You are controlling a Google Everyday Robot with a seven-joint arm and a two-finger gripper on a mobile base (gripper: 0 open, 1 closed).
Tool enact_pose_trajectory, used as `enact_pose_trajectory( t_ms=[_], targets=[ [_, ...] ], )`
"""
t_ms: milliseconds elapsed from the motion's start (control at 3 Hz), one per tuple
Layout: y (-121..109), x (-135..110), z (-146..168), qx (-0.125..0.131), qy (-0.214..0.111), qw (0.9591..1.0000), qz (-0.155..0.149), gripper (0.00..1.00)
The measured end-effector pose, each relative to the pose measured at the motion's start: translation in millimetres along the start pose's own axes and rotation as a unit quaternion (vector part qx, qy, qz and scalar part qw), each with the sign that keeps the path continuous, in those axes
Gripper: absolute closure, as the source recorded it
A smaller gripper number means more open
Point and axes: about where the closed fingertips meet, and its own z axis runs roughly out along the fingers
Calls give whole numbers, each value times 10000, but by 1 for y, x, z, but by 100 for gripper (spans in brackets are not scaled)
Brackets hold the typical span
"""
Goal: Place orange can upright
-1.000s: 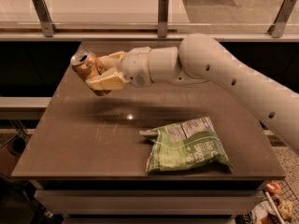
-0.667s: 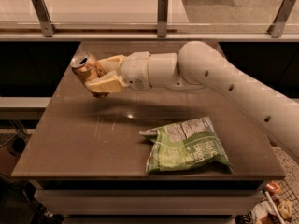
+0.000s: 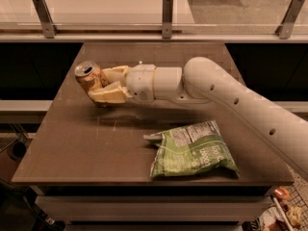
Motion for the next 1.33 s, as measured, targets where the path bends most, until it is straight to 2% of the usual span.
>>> enact_pose_trajectory(
  t_ms=[333, 667, 1333],
  targets=[
    [6, 10, -4, 44, -96, 9998, 164, 100],
    [12, 19, -12, 66, -55, 9993, 368, 100],
    [8, 22, -11, -128, -137, 9987, 469, 100]
  ],
)
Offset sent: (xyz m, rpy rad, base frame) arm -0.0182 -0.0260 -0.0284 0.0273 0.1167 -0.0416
